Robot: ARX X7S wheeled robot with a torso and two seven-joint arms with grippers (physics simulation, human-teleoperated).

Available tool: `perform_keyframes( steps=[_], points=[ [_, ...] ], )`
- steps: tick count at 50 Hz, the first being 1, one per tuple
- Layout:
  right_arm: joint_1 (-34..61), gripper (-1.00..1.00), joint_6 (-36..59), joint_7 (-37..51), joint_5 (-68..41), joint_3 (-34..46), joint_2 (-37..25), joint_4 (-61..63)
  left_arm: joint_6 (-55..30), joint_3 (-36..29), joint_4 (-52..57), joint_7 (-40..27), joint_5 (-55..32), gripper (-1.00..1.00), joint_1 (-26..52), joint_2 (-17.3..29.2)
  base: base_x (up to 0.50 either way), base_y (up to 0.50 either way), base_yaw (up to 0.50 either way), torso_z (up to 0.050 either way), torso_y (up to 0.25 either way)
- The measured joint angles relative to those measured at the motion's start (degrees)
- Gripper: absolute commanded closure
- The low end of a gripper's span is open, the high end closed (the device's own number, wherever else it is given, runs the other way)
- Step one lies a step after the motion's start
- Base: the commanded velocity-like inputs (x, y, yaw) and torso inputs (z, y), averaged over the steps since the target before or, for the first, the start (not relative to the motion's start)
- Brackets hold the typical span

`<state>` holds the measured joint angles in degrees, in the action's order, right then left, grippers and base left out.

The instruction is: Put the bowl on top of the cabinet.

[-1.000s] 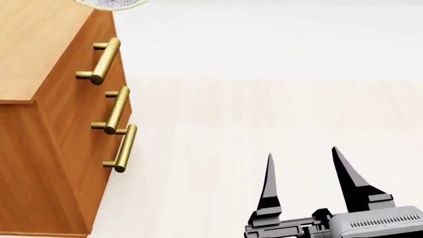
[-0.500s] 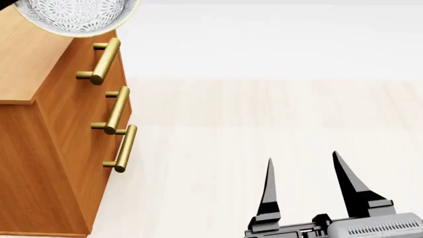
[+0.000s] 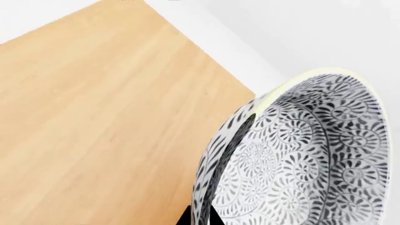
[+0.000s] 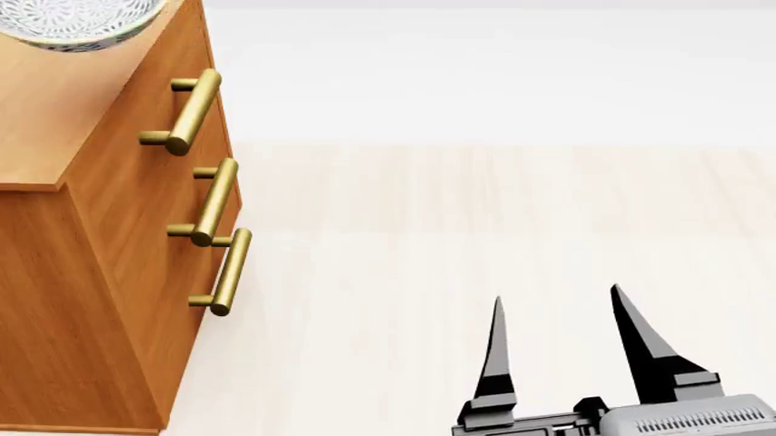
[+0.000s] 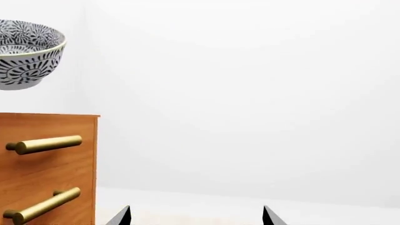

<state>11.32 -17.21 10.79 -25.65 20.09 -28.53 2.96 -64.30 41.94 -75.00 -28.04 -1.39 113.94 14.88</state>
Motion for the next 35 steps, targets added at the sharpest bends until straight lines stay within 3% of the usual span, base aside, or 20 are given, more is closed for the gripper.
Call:
perform_keyframes(
  steps=[14, 35],
  points=[
    [-0.2, -1.0, -0.4, 0.0, 0.3, 0.1, 0.1, -0.5, 5.1, 7.2, 0.0, -5.9, 1.0, 1.0, -1.6, 2.4, 0.0, 0.0, 0.0, 0.0, 0.001],
    [-0.5, -1.0, -0.8, 0.1, 0.5, 0.0, 0.1, -0.9, 10.3, 11.4, 0.0, -7.8, 1.8, 1.0, -2.9, 3.5, 0.0, 0.0, 0.0, 0.0, 0.0]
  ],
)
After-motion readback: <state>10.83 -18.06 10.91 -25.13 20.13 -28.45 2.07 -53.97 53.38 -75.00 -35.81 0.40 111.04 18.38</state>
